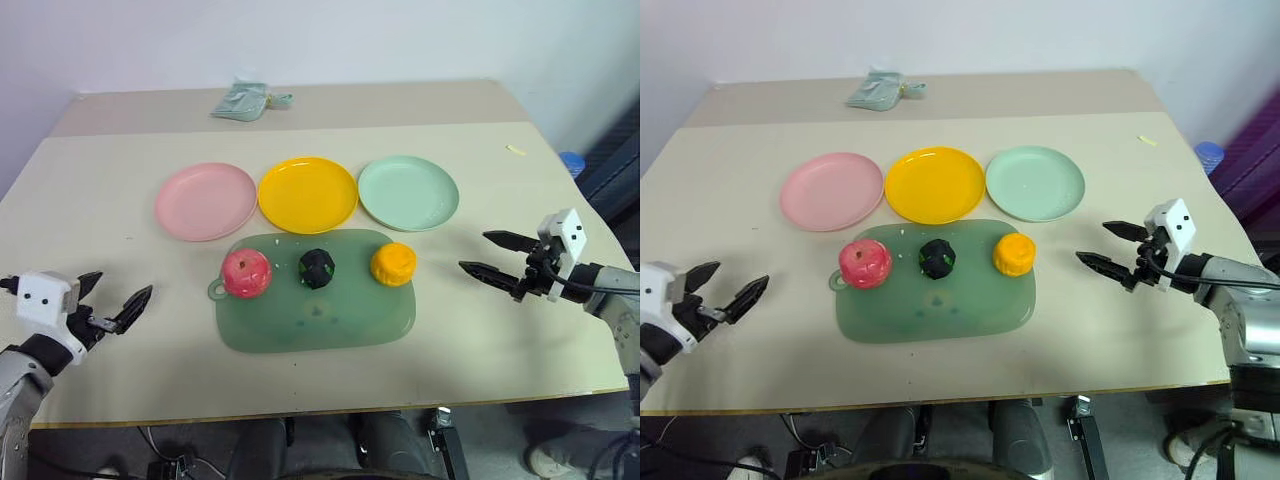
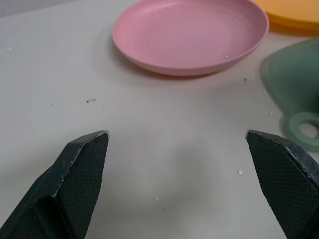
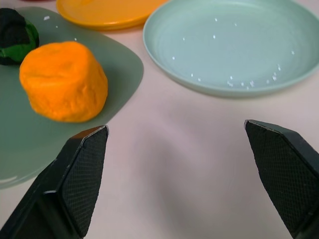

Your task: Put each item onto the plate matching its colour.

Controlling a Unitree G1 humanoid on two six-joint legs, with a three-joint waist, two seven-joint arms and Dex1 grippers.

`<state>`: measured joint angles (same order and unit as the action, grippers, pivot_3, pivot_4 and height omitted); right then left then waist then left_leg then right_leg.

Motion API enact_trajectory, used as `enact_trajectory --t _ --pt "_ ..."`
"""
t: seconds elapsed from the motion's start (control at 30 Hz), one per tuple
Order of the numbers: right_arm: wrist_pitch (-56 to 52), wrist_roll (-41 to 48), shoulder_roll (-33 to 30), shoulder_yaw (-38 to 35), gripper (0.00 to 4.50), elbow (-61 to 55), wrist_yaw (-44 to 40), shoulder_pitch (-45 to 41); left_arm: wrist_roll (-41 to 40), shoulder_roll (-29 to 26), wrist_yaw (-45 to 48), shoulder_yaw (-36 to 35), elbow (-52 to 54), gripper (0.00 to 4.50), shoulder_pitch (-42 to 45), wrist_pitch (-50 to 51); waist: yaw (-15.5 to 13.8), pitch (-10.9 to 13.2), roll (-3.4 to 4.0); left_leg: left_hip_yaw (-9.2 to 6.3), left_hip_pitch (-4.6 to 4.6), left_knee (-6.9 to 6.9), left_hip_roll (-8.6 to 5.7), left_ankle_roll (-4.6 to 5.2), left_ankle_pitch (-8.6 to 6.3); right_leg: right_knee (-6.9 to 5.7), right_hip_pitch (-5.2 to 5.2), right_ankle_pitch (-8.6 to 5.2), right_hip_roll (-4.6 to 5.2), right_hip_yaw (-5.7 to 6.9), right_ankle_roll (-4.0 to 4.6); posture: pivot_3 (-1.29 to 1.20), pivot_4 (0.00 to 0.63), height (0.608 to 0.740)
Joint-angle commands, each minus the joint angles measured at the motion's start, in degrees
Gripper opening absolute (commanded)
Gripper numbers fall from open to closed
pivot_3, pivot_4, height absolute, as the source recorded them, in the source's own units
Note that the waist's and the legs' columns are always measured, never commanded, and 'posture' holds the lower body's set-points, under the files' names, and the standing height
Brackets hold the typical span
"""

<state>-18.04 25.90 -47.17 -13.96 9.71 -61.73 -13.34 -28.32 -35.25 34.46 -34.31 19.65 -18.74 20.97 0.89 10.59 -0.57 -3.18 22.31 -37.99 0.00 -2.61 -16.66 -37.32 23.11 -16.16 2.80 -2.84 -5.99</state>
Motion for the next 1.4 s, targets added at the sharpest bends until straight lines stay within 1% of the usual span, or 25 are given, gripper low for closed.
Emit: enact_trajectory --t 0.03,0.2,0.4,0.57,0.73,0.83,0.93,1.0,1.1,1.2,1.4 --pt "2.43 -0.64 0.46 0.19 4.45 2.11 -0.86 -2.2 -0.89 0.79 -1.15 -2.66 3.22 4.5 -1.52 0.11 -0.01 0.0 0.01 0.0 0.0 0.0 0.0 0.0 0.0 0.0 0.0 0.0 0.0 0.0 0.0 0.0 0.15 0.74" --pt "4.58 -1.8 1.28 0.62 4.45 4.89 -0.68 -4.11 -1.52 1.56 -2.37 -2.95 4.77 4.5 -2.14 0.81 -0.2 0.0 0.01 0.0 0.01 -0.03 -0.02 0.0 0.0 0.0 -0.01 0.0 0.02 0.0 0.0 0.0 0.15 0.74" --pt "5.55 -2.8 2.5 -0.26 4.45 5.57 4.28 -6.25 -3.1 1.8 -3.47 -2.55 4.49 4.5 0.37 2.06 -0.05 0.0 0.01 0.0 0.0 -0.03 -0.05 0.0 0.0 0.0 -0.01 0.0 -0.01 0.0 0.0 0.0 0.15 0.74" --pt "3.82 -1.6 3.27 -1.31 4.45 0.91 7.95 -5.42 -6.83 2.57 -4.81 -2.48 3.77 4.5 4.51 3.74 -0.15 0.01 0.01 -0.01 0.01 -0.04 -0.04 0.0 0.0 -0.01 -0.01 0.0 0.02 0.0 -0.01 0.0 0.15 0.74" --pt "-0.98 1.95 3.57 -3.99 4.45 -9.3 10.26 0.11 -12.19 0.99 -1.75 -0.16 1.84 4.5 10.83 6.64 -0.32 -0.01 -0.01 -0.08 0.04 -0.04 -0.05 0.0 0.0 -0.02 -0.01 0.0 0.01 0.03 -0.01 0.0 0.15 0.74" --pt "-4.46 4.57 3.18 -5.0 4.45 -18.55 10.9 4.61 -14.4 -2.17 1.68 2.74 2.16 4.5 15.04 9.53 -0.28 0.0 0.0 -0.11 0.06 -0.07 -0.07 0.0 0.0 -0.03 -0.02 0.01 0.01 0.04 -0.01 0.0 0.15 0.74" --pt "-9.0 9.19 2.42 -7.17 4.45 -27.05 11.37 8.3 -14.47 -5.4 6.94 9.75 2.0 4.5 20.15 11.39 -0.16 0.0 0.02 -0.09 0.05 -0.07 -0.11 0.0 0.0 -0.06 -0.01 0.01 -0.03 0.03 -0.01 0.0 0.15 0.74" --pt "-11.55 11.47 2.02 -7.84 4.45 -31.21 11.78 9.89 -12.82 -7.14 9.67 14.0 1.28 4.5 22.75 11.46 -0.12 -0.01 0.04 -0.08 0.03 -0.07 -0.11 0.0 0.0 -0.07 -0.01 0.01 -0.05 0.03 -0.01 0.0 0.15 0.74" --pt "-13.81 12.8 2.02 -6.59 4.45 -36.58 12.7 11.53 -7.28 -9.77 13.9 21.84 -1.32 4.5 26.19 9.33 0.05 -0.01 0.04 -0.09 0.03 -0.06 -0.1 0.0 0.0 -0.06 -0.01 0.0 -0.12 0.02 0.0 0.0 0.15 0.74" --pt "-15.98 13.62 2.52 -5.49 4.45 -40.31 15.1 11.59 -2.79 -11.22 17.29 27.94 -4.08 4.5 28.8 7.49 -0.03 -0.01 0.06 -0.07 0.03 -0.06 -0.11 0.0 0.0 -0.06 0.01 0.0 -0.14 0.01 0.0 0.0 0.15 0.74" --pt "-21.77 17.22 2.77 -4.52 4.45 -46.88 21.6 9.14 3.48 -11.87 21.12 34.09 -9.62 4.5 31.03 4.77 -0.12 -0.01 0.06 -0.08 0.04 -0.06 -0.1 0.0 0.0 -0.06 0.02 0.0 -0.13 0.01 0.0 0.0 0.15 0.74"
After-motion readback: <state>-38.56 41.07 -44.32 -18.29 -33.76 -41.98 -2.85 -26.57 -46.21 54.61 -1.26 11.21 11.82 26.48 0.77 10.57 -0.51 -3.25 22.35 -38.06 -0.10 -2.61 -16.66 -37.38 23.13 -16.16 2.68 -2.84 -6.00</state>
